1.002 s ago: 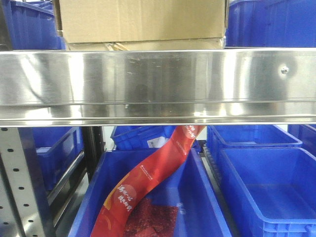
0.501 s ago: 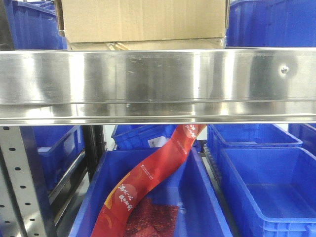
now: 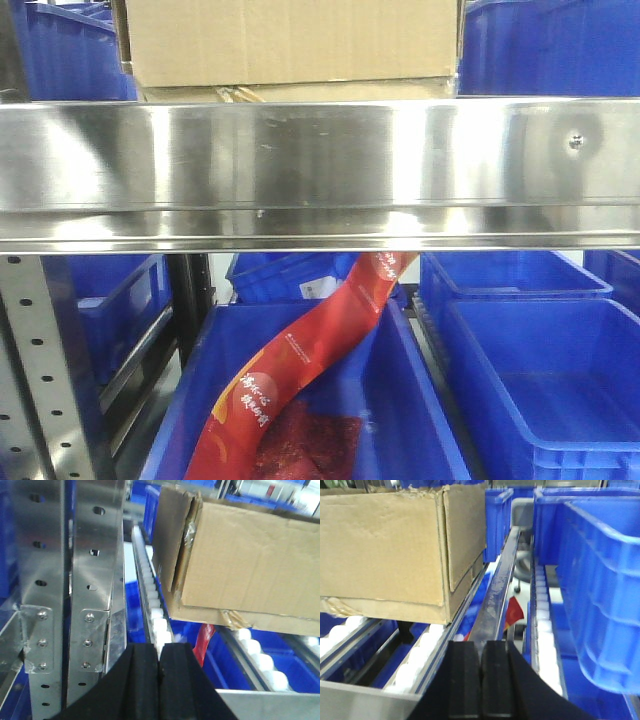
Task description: Stack two boxes on right shelf middle
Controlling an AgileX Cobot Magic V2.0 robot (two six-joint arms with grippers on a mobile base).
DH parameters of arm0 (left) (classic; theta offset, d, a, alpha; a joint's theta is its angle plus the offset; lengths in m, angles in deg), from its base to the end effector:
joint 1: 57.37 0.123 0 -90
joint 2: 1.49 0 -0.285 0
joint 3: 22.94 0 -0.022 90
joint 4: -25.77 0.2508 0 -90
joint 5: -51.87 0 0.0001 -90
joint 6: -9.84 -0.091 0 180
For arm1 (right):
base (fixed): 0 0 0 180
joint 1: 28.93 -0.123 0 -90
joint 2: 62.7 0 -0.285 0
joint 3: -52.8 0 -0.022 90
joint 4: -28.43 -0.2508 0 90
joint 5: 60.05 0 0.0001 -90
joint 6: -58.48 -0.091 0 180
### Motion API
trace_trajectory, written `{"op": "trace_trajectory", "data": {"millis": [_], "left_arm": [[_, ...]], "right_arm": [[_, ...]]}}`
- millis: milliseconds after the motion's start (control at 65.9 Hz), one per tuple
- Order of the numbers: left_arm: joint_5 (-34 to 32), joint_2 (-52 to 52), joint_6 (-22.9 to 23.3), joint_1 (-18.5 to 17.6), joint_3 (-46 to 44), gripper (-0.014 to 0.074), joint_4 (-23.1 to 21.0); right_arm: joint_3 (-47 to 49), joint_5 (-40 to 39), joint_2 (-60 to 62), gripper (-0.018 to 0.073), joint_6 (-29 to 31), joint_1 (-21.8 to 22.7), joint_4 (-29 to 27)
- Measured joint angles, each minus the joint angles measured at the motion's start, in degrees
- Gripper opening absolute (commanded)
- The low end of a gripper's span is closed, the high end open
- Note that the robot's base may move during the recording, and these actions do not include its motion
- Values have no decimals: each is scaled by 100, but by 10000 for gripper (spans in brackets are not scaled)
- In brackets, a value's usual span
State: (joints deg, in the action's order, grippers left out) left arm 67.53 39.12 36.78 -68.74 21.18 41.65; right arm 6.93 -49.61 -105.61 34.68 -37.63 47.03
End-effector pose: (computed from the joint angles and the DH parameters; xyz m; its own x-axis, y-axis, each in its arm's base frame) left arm 0.1197 -0.0172 0.3379 -0.1890 -0.1669 -0.9677 0.0890 0.9785 -0.1862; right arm 0.1306 0.0146 0.3306 -0.1576 0.0725 -0.9848 -0.0798 0.9931 0.0858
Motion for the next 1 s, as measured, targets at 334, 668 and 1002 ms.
{"op": "trace_trajectory", "data": {"millis": [334, 668, 1002], "left_arm": [[-7, -978, 0, 0, 177, -111, 0], [-16, -1040, 0, 0, 190, -111, 0], [-16, -1040, 0, 10, 190, -111, 0]], "right_arm": [[-137, -316, 1038, -165, -12, 0, 0], [-149, -537, 1081, -162, -12, 10, -63], [-1247, -559, 1869, -162, 2249, 894, -1675]]}}
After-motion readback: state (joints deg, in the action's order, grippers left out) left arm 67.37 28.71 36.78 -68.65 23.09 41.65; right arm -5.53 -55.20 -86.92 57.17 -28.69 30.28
